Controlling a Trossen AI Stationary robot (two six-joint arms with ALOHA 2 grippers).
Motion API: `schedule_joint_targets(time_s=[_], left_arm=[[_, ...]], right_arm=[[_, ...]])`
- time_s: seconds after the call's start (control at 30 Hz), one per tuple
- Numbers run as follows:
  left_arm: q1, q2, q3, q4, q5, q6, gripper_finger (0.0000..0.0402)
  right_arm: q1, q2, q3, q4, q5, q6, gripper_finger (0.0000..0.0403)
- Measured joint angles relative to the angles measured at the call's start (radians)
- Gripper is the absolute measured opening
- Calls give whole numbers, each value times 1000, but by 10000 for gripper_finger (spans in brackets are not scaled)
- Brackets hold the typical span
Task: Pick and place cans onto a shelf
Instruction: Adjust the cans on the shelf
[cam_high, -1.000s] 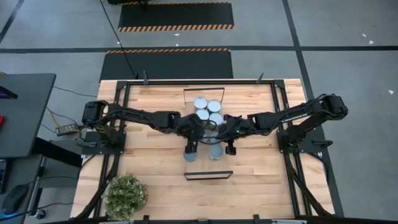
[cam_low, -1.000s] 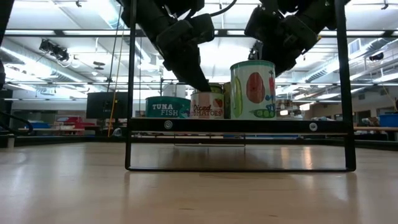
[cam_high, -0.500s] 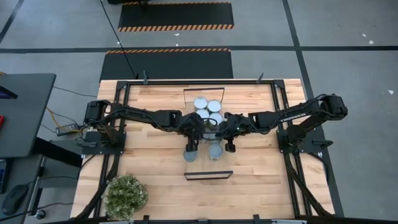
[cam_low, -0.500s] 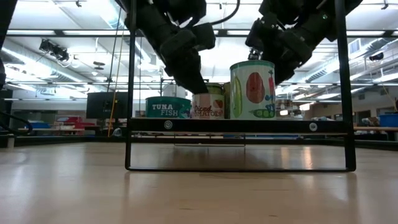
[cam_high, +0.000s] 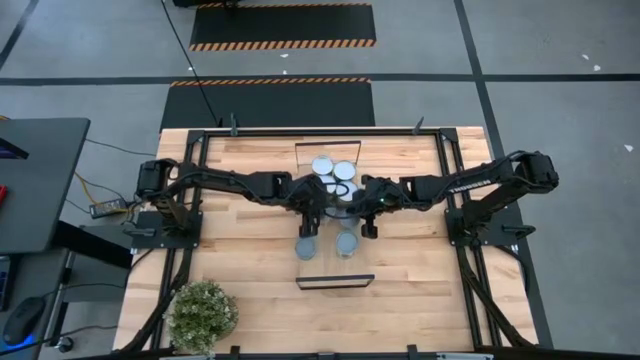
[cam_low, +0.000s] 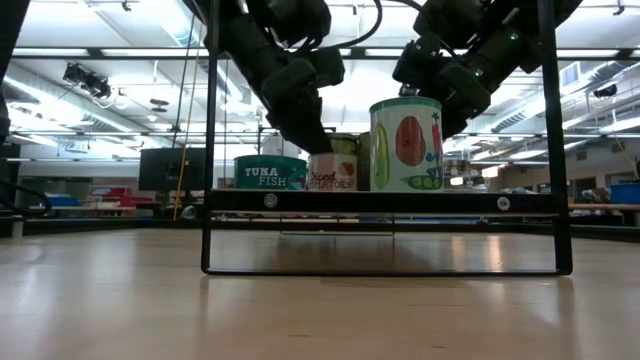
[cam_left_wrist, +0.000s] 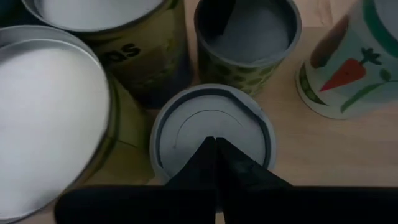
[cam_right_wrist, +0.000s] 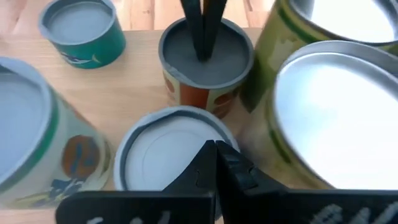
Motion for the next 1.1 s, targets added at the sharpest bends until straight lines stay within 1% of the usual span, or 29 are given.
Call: schedule_joint_targets(time_s=[0.3, 0.47, 0.7, 0.83, 1.0, 1.1], left_arm=[[10, 0, 0, 0, -2, 10, 6], [1, -18, -3, -21, -3, 19, 7], [-16, -25, -3, -35, 8, 31, 7], [-27, -25, -3, -23, 8, 40, 7], [-31, -26, -3, -23, 9, 45, 7], [-32, -26, -2, -26, 9, 45, 7]], right_arm=[[-8, 0, 1, 37, 2, -10, 5], [30, -2, 47, 6, 0, -9, 5], [102, -10, 110, -156, 7, -6, 5], [133, -31, 130, -201, 27, -1, 5], [144, -79, 133, -305, 62, 27, 5], [144, -102, 130, -358, 57, 53, 5]])
